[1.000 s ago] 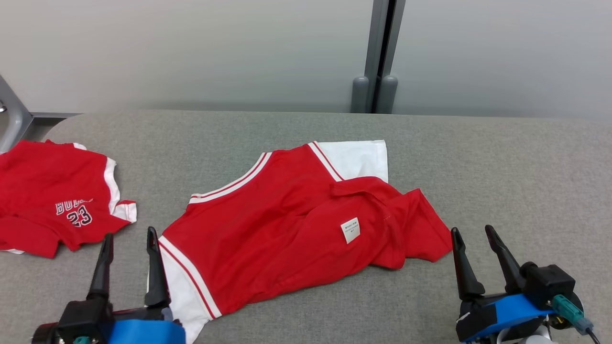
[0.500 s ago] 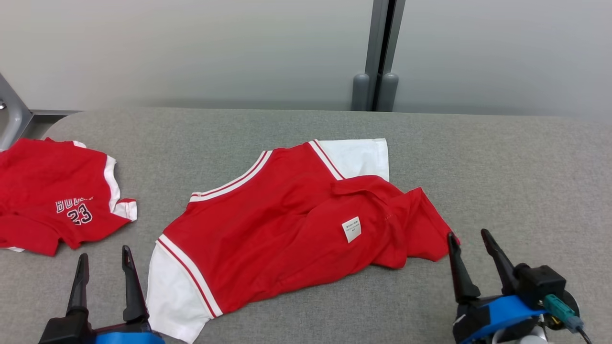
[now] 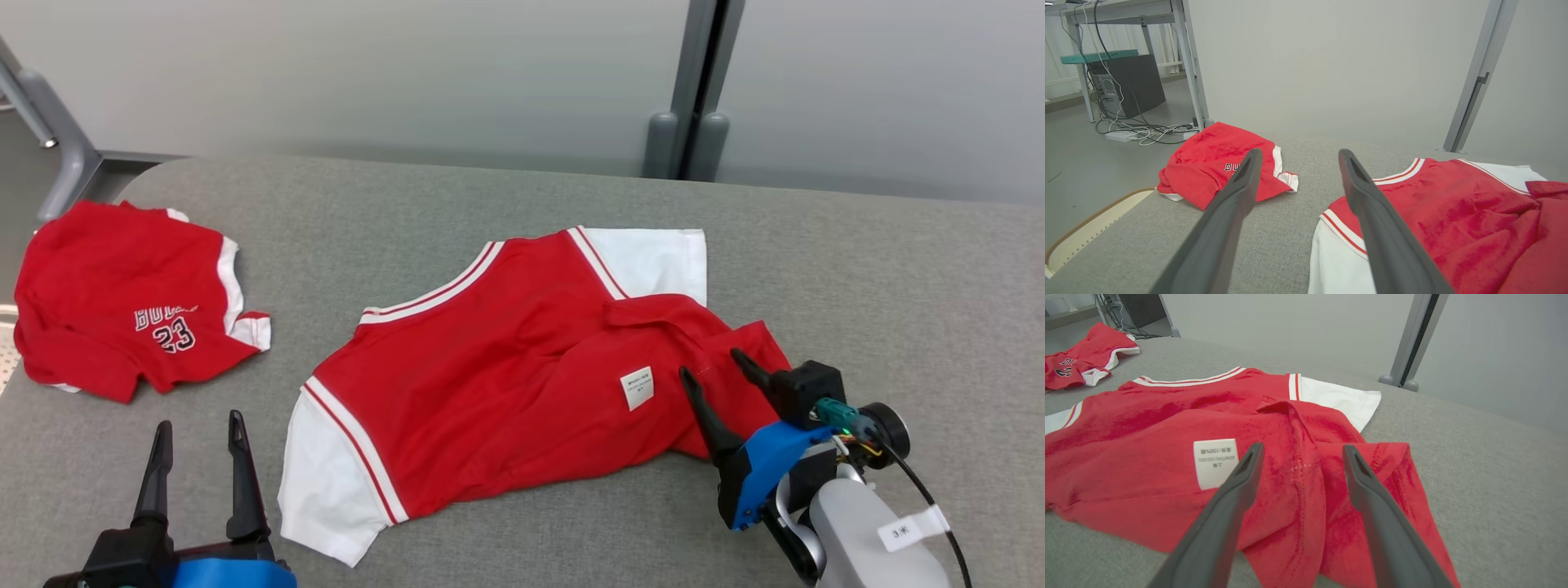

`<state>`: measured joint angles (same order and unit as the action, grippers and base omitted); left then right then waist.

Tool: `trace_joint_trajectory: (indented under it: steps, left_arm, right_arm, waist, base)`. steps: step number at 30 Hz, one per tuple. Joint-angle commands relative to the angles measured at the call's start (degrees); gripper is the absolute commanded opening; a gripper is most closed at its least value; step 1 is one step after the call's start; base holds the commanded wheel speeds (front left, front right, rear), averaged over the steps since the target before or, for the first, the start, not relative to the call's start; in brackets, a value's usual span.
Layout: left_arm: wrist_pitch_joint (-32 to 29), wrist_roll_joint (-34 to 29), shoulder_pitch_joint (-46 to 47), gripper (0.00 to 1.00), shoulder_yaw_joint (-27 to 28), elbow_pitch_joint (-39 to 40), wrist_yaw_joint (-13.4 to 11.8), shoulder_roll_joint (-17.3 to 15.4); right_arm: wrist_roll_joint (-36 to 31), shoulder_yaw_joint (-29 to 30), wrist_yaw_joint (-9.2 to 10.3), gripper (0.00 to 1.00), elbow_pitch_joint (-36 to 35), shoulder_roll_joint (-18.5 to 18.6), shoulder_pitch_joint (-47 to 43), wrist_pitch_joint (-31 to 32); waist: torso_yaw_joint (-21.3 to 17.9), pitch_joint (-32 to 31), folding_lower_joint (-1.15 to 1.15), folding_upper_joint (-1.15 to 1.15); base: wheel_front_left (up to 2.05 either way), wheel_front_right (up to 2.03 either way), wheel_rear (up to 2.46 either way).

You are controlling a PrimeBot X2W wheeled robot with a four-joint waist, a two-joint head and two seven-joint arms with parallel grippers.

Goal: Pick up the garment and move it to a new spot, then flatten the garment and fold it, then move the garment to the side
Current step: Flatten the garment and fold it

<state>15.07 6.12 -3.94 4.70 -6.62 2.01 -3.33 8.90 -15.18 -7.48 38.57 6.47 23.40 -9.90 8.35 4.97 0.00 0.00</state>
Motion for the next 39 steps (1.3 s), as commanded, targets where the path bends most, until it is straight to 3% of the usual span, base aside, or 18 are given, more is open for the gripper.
trace_joint_trajectory:
  steps: [1, 5, 6, 7, 15, 26, 33, 34, 35, 39]
  left_arm:
    - [0.1, -0.1, 1.3, 1.0, 0.1, -0.1, 0.1, 0.0]
    - [0.1, -0.3, 1.3, 1.0, 0.0, -0.2, 0.4, 0.3]
    - [0.1, -0.3, 1.2, 1.0, 0.0, -0.1, 0.4, 0.4]
    - [0.1, -0.3, 1.0, 1.0, 0.1, -0.1, 0.4, 0.4]
    - [0.1, 0.4, -0.9, 1.0, 1.0, -0.7, 0.3, 0.4]
    - [0.1, 0.5, -2.0, 1.0, 1.3, -1.0, 0.5, 0.5]
    - [0.2, 0.7, -1.9, 1.0, 1.5, -1.7, 0.8, 0.5]
    - [0.2, 0.8, -1.7, 1.0, 1.5, -1.8, 0.8, 0.5]
    - [0.2, 0.9, -1.6, 1.0, 1.5, -1.9, 0.8, 0.5]
    - [0.2, 0.8, -1.5, 1.0, 1.6, -2.2, 0.9, 0.5]
  right_arm:
    - [0.3, -0.5, -0.03, 1.0, 1.6, 0.6, 1.0, 0.4]
    - [1.4, -3.1, -0.02, 1.0, 7.5, 0.6, 4.3, 0.5]
    - [1.7, -3.5, -0.02, 0.33, 8.7, 0.6, 4.8, 0.1]
    - [2.1, -4.0, -0.03, 0.0, 9.4, 0.3, 5.1, -0.7]
    - [5.3, -5.4, -0.02, 0.0, 10.7, 0.6, 2.9, -4.9]
    - [8.9, 2.6, -0.02, 0.0, -10.9, 4.9, -18.6, -5.4]
    - [10.0, 5.1, -0.02, 0.0, -15.0, 5.9, -25.8, -5.1]
    - [10.2, 5.3, -0.02, 0.8, -15.2, 5.8, -26.0, -5.1]
    - [10.3, 5.4, -0.02, 1.0, -15.3, 5.6, -26.0, -5.1]
    - [9.6, 6.9, -0.02, 1.0, -17.6, 4.9, -25.0, -5.3]
  waist:
    - [0.6, 0.5, 0.0, 0.0]
    - [1.8, 0.9, 0.0, 0.0]
    - [1.9, 0.9, 0.0, 0.0]
    - [1.9, 0.9, 0.0, 0.0]
    - [-0.8, -0.9, 0.0, 0.0]
    - [-6.1, -2.5, 0.0, 0.0]
    - [-8.0, -2.2, 0.0, 0.0]
    - [-8.1, -2.2, 0.0, 0.0]
    - [-8.2, -2.2, 0.0, 0.0]
    - [-8.4, -2.5, 0.0, 0.0]
  base:
    - [0.0, 0.0, 0.0]
    - [0.0, 0.0, 0.0]
    - [0.0, 0.0, 0.0]
    - [0.0, 0.0, 0.0]
    - [0.0, 0.0, 0.0]
    - [0.0, 0.0, 0.0]
    - [0.0, 0.0, 0.0]
    - [0.0, 0.0, 0.0]
    - [0.0, 0.0, 0.0]
    - [0.0, 0.0, 0.0]
